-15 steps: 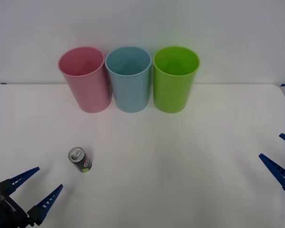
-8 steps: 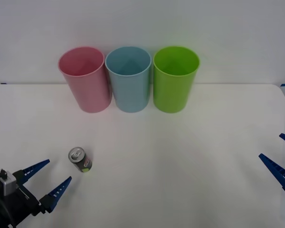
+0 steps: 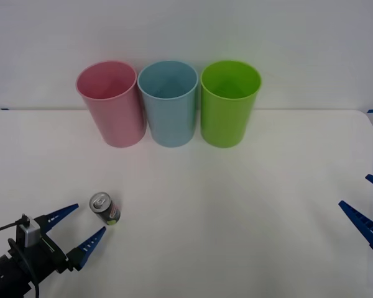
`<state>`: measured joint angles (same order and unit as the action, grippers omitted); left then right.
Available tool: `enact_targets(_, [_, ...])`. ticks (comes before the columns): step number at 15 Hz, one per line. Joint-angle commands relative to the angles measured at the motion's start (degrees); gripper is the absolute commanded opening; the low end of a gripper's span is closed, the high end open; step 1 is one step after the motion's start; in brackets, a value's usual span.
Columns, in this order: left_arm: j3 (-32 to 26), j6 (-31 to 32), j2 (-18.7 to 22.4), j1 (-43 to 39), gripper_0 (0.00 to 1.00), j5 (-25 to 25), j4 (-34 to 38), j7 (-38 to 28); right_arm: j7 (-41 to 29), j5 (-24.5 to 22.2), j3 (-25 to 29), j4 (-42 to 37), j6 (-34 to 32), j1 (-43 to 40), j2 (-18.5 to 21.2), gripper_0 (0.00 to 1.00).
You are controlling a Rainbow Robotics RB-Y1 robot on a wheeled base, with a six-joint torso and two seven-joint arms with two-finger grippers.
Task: Grasp the object on the table and drop it into the matching bin: aluminum can to the light blue bin, PET bottle to the pink bin.
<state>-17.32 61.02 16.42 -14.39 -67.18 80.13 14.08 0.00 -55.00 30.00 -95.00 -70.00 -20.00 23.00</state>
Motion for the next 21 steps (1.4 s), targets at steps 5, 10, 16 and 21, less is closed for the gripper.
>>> enact_targets(5, [-0.3,0.0,-2.8,4.0,1.00,-2.3,-4.7,7.4,0.0,0.0,0.0,0.0,0.0,0.0,0.0,1.00])
enact_targets(10, [-0.4,-1.1,-5.3,5.1,1.00,-4.5,-4.8,7.9,0.0,0.0,0.0,0.0,0.0,0.0,0.0,1.00])
enact_targets(16, [-0.3,-2.7,-6.4,7.4,1.00,-6.3,-6.0,8.0,0.0,0.0,0.0,0.0,0.0,0.0,0.0,1.00])
enact_targets(21, [0.1,-3.0,-6.4,9.4,1.00,-6.7,-8.2,8.8,0.0,0.0,0.0,0.0,0.0,0.0,0.0,1.00])
